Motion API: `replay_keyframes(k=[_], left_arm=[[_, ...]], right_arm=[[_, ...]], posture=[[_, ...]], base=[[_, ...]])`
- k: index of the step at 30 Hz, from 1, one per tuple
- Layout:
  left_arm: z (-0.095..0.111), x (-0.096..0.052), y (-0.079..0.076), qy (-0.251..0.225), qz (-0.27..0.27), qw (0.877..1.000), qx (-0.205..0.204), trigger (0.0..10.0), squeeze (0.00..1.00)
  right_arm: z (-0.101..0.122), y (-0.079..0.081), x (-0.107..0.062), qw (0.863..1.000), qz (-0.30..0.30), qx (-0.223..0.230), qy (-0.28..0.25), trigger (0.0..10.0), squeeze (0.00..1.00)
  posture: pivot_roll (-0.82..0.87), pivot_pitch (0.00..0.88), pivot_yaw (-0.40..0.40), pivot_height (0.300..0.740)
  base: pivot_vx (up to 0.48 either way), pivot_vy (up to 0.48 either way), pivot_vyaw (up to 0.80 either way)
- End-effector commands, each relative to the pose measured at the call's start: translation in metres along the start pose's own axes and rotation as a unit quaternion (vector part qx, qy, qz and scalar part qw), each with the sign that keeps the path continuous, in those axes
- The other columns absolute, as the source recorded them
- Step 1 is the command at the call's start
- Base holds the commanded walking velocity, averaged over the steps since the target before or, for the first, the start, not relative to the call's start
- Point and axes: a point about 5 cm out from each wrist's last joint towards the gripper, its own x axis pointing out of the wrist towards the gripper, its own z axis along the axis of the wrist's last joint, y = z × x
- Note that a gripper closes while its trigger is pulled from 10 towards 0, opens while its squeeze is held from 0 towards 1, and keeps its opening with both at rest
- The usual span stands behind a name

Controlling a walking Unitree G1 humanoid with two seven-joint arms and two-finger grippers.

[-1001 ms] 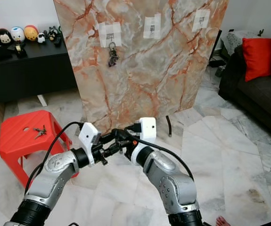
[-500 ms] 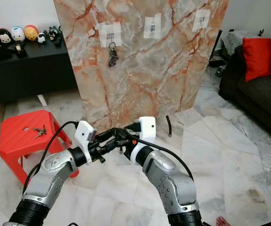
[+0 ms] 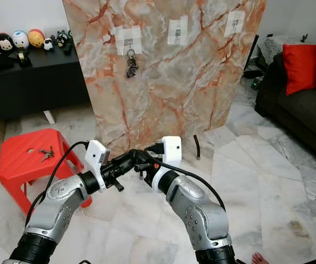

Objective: Hang keys on a hook

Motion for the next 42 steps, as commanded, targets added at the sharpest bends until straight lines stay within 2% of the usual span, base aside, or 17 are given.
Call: replay_keyframes(k=[1, 18, 20, 24, 28, 36, 37, 38, 39, 40, 42], left_arm=[[0.005, 0.001, -0.002, -0.008, -0.008, 1.000, 0.001, 0.0, 0.00], [0.001, -0.002, -0.003, 0.000, -0.012, 1.000, -0.001, 0.0, 0.00], [0.001, -0.002, -0.003, 0.000, -0.012, 1.000, -0.001, 0.0, 0.00], [0.000, -0.003, -0.002, 0.002, -0.010, 1.000, -0.001, 0.0, 0.00], [0.000, -0.003, -0.002, 0.003, -0.011, 1.000, -0.002, 0.0, 0.00], [-0.001, -0.002, -0.004, 0.004, -0.013, 1.000, -0.002, 0.0, 0.00], [-0.001, -0.003, -0.004, 0.005, -0.013, 1.000, -0.001, 0.0, 0.00], [-0.001, -0.003, -0.004, 0.006, -0.013, 1.000, -0.001, 0.0, 0.00], [-0.001, -0.003, -0.004, 0.006, -0.013, 1.000, -0.001, 0.0, 0.00], [-0.002, -0.003, -0.004, 0.007, -0.013, 1.000, -0.001, 0.0, 0.00], [-0.002, -0.004, -0.004, 0.009, -0.014, 1.000, -0.001, 0.0, 0.00]], right_arm=[[0.001, 0.001, -0.001, 1.000, 0.001, 0.001, -0.003, 10.0, 0.00], [0.002, 0.000, -0.001, 1.000, -0.008, 0.009, -0.012, 10.0, 0.00], [0.006, -0.004, -0.001, 0.999, -0.025, 0.028, -0.029, 10.0, 0.00], [0.018, -0.027, -0.007, 0.989, -0.106, 0.062, -0.081, 10.0, 0.00], [0.022, -0.033, -0.010, 0.985, -0.123, 0.069, -0.099, 10.0, 0.00], [0.026, -0.026, -0.007, 0.986, -0.107, 0.069, -0.111, 10.0, 0.00], [0.028, -0.022, -0.005, 0.987, -0.091, 0.057, -0.117, 10.0, 0.00], [0.029, -0.020, -0.005, 0.988, -0.083, 0.057, -0.120, 10.0, 0.79], [0.029, -0.020, -0.005, 0.988, -0.083, 0.057, -0.120, 10.0, 0.79], [0.031, -0.017, -0.005, 0.988, -0.076, 0.056, -0.126, 10.0, 1.00], [0.034, -0.017, -0.006, 0.986, -0.082, 0.050, -0.138, 10.0, 1.00]], posture=[[0.08, 0.042, -0.051, 0.740], [0.08, 0.042, -0.051, 0.740], [0.08, 0.042, -0.051, 0.740], [0.08, 0.041, -0.051, 0.740], [0.08, 0.043, -0.051, 0.740], [0.08, 0.043, -0.050, 0.740], [0.08, 0.045, -0.050, 0.740], [0.08, 0.045, -0.050, 0.740], [0.08, 0.045, -0.050, 0.740], [0.08, 0.045, -0.050, 0.740], [0.08, 0.046, -0.050, 0.740]], base=[[0.000, 0.000, 0.00], [0.000, 0.000, 0.00], [0.000, 0.000, 0.00], [0.000, 0.000, 0.00], [0.000, 0.000, 0.00], [0.000, 0.000, 0.00], [0.000, 0.000, 0.00], [0.000, 0.000, 0.00], [0.000, 0.000, 0.00], [0.000, 0.000, 0.00], [0.000, 0.000, 0.00]])
